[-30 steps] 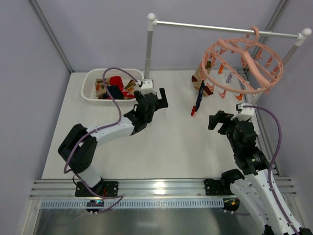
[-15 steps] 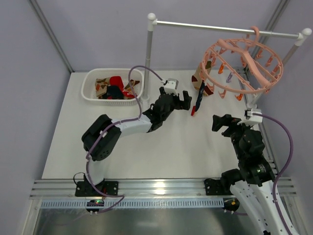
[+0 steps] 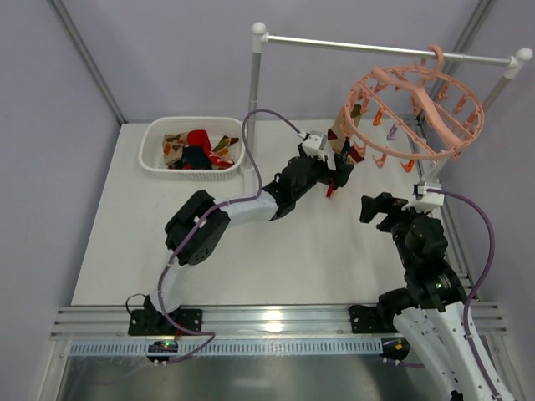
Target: Remove the socks clipped to the hanger
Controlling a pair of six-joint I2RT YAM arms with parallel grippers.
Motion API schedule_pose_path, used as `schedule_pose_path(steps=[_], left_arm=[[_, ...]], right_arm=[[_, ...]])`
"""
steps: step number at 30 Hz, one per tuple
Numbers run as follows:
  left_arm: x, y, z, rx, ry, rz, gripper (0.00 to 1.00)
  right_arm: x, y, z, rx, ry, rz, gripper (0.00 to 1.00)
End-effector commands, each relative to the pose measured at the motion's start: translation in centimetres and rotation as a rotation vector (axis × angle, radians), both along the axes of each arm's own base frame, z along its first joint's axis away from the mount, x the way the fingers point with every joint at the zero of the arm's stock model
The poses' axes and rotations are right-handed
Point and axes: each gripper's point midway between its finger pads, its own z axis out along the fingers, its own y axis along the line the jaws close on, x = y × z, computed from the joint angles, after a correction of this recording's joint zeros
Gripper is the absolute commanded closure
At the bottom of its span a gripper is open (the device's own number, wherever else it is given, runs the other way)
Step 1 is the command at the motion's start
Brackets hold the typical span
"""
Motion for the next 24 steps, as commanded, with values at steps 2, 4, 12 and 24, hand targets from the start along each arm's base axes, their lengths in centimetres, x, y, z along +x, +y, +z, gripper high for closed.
schedule_pose_path(steps=[2, 4, 12, 24], left_arm=[[0.4, -2.0, 0.1, -0.021, -0.015, -0.02, 0.01], [1.3, -2.0, -0.6, -0.003, -0.009, 0.017, 0.0], [2.5, -2.8, -2.8, 0.062, -0.017, 0.066, 0.0], [1.1, -2.8, -2.1, 0.039, -0.054, 0.078, 1.0]], right_arm=[[0.6, -0.1, 1.0, 0.014, -0.04, -0.012, 0.0], [0.6, 0.1, 1.1, 0.015, -0.04, -0.006, 0.0], [1.1, 0.4, 0.8, 0.014, -0.032, 0.003, 0.0], [1.5, 0.2, 0.3, 0.005, -0.021, -0.01, 0.0]])
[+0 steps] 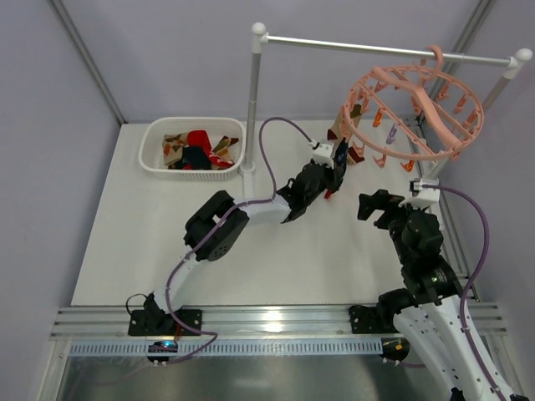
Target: Remove the socks clipped to the hanger
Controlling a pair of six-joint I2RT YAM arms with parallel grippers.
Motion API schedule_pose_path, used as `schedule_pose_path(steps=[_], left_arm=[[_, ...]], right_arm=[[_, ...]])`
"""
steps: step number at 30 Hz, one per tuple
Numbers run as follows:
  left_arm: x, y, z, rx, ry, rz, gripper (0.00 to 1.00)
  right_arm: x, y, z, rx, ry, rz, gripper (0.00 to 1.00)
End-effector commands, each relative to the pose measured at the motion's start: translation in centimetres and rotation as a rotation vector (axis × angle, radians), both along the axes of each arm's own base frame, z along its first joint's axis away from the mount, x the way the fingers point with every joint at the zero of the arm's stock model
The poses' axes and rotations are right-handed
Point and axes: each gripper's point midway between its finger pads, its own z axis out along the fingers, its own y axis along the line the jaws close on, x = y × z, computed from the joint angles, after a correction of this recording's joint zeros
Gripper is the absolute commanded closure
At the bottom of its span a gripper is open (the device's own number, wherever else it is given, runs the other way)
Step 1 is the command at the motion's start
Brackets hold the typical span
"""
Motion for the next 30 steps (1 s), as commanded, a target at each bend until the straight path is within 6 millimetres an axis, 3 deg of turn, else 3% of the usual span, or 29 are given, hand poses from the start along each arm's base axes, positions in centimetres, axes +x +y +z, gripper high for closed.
schedule_pose_path(steps=[1, 5, 11, 17, 24, 25, 30], left_arm=[[-1.6, 0.4, 4.5, -0.061, -0.09, 0.012, 1.0], [-3.6, 1.4, 6.2, -0.068, -0.105, 0.009, 1.0], [-9.0, 2.2, 9.7, -0.012, -0.173, -0.003, 1.0], [-12.5, 2.5, 10.6, 0.014, -0.136, -0.043, 1.0], [-14.9, 3.2, 10.5, 0.076, -0.136, -0.027, 1.0], [-15.5, 3.2, 10.1, 0.096, -0.128, -0.03, 1.0], [-17.6, 3.9, 10.6, 0.149, -0.151, -0.024, 1.0]], right_arm=[[0.6, -0.2, 0.8, 0.006, -0.032, -0.015, 0.0], [1.0, -0.4, 0.1, -0.009, -0.009, -0.028, 0.0], [1.2, -0.9, -0.6, -0.043, 0.019, -0.05, 0.0], [-0.6, -0.8, 2.2, -0.029, -0.076, -0.017, 0.0], [-2.3, 0.4, 6.7, 0.051, -0.167, 0.061, 0.0], [-2.6, 0.7, 8.2, 0.07, -0.196, 0.08, 0.0], [-2.1, 3.1, 11.0, 0.092, -0.171, 0.195, 0.0]])
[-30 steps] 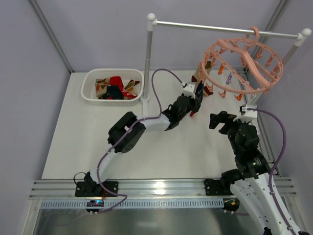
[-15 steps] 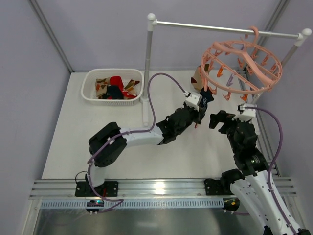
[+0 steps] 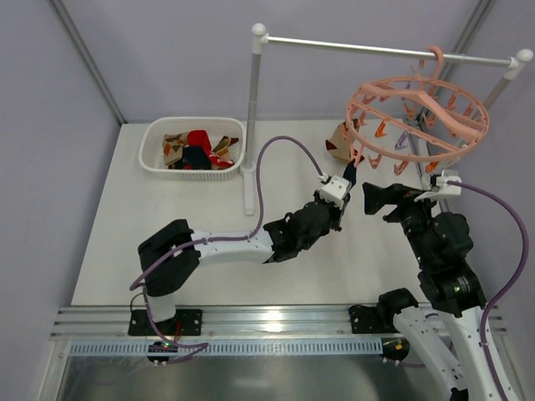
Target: Remove the socks clipped to the hanger
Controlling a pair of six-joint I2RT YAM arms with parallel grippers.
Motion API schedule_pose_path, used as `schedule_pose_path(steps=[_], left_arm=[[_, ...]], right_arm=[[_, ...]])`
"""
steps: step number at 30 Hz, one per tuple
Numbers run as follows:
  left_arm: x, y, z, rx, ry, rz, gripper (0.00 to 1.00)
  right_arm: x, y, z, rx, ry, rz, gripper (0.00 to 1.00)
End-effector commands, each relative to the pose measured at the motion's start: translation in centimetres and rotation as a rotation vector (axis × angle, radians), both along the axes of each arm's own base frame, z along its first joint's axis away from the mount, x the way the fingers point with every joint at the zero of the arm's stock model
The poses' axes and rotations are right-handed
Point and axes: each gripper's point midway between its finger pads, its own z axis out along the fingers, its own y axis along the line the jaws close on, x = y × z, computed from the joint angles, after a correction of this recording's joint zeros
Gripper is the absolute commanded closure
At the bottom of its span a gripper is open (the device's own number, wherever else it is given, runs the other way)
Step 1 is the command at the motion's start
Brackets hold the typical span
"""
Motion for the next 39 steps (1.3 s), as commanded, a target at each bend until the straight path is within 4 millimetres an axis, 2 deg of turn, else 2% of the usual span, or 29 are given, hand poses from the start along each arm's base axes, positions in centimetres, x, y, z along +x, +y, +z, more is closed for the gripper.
schedule_pose_path(steps=[1, 2, 4, 5, 6, 12, 21, 26, 30, 39], left_arm=[[-1.5, 1.4, 3.5, 0.003, -0.064, 0.045, 1.0], [-2.2, 1.2, 3.4, 0.023, -0.07, 0.037, 1.0], [-2.7, 1.2, 3.9, 0.038, -0.087, 0.039, 1.0], [-3.2, 1.0, 3.9, 0.044, -0.089, 0.034, 1.0], [-3.4, 1.0, 3.7, 0.067, -0.083, 0.031, 1.0], [-4.6, 0.4, 4.2, 0.124, -0.11, 0.044, 1.0], [-5.4, -0.4, 4.3, 0.176, -0.127, 0.04, 1.0], [-5.9, -0.9, 4.1, 0.185, -0.131, 0.035, 1.0], [-6.0, -1.0, 4.1, 0.18, -0.13, 0.037, 1.0], [-6.5, -1.6, 3.9, 0.18, -0.129, 0.011, 1.0]], right_arm=[[-0.1, 1.7, 3.3, 0.03, -0.015, 0.088, 0.0], [0.1, 1.8, 4.3, 0.033, -0.016, 0.091, 0.0], [0.2, 2.2, 4.7, 0.033, 0.006, 0.106, 0.0], [0.1, 2.1, 5.8, 0.039, -0.005, 0.105, 0.0], [0.7, 2.1, 5.6, 0.035, 0.02, 0.097, 0.0], [0.7, 2.1, 6.3, 0.051, 0.05, 0.086, 0.0], [0.7, 1.8, 3.1, 0.06, 0.126, 0.058, 0.01], [2.0, 1.5, 1.3, 0.043, 0.167, 0.021, 0.0], [3.7, 1.4, 0.1, 0.024, 0.202, -0.013, 0.01], [5.8, 1.3, 0.2, 0.001, 0.209, -0.05, 0.01]])
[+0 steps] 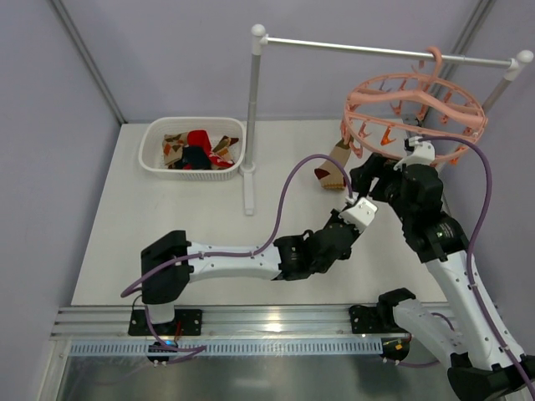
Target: Remove the socks clipped to the hanger
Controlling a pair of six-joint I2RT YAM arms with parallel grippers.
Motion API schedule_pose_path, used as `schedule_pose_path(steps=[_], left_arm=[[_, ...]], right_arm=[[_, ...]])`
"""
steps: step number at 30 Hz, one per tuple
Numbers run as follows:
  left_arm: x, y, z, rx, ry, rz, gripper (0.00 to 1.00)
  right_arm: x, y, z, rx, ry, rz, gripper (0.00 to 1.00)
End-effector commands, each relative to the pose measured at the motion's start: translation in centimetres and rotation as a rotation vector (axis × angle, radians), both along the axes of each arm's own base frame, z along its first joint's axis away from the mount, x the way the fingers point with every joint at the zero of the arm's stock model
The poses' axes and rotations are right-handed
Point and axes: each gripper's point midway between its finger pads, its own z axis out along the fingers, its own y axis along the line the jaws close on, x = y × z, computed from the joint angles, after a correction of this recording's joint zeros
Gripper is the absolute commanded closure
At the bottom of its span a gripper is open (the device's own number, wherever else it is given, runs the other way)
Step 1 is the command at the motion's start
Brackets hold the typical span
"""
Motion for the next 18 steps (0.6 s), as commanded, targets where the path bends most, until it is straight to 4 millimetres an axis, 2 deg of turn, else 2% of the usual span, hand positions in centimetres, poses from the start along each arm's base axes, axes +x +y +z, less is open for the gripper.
schedule_pose_path(steps=[1, 16, 18], left_arm=[[-0.5, -0.9, 2.1, -0.05, -0.018, -0.012, 1.0], [-1.1, -0.9, 1.9, -0.065, 0.001, -0.03, 1.0], [-1.3, -1.0, 1.9, -0.065, 0.003, -0.037, 1.0]], right_arm=[[0.9, -0.2, 2.4, -0.003, -0.074, -0.02, 0.01], [2.6, -1.3, 3.6, -0.05, -0.082, -0.094, 0.03], [2.7, -1.5, 3.7, -0.054, -0.086, -0.104, 0.12]])
